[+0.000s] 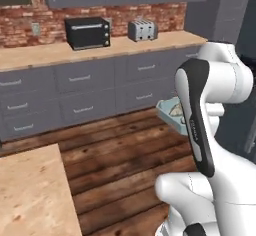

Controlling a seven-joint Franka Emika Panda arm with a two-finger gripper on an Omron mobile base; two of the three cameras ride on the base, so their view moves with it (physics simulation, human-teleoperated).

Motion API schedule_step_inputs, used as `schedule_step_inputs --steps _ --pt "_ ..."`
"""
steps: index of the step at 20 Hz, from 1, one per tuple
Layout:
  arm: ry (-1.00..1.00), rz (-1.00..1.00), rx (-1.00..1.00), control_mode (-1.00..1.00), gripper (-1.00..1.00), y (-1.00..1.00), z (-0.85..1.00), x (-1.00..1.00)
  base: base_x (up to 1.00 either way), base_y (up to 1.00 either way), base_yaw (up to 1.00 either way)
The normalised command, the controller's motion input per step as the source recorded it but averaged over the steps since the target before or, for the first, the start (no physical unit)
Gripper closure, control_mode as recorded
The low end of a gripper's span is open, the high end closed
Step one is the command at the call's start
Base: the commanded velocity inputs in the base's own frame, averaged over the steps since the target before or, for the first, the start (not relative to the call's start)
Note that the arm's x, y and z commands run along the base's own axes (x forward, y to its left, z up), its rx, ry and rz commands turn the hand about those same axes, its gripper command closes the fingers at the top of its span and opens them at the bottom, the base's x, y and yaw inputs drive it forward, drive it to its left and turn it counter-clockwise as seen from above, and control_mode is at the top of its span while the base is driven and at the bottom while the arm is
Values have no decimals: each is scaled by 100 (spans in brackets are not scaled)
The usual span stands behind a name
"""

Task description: Place two dumplings into each of the tupperware containers and then place the containers in the fridge.

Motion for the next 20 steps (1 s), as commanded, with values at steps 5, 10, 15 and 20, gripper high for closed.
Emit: schedule_step_inputs --steps 5,10,15,20 --pt "0 0 0 100 100 0 0 0 23 1 -83" --pt "0 0 0 100 100 0 0 0 42 30 -78" --pt "0 0 0 100 100 0 0 0 97 77 -57" --pt "0 0 0 100 100 0 0 0 68 48 -66"
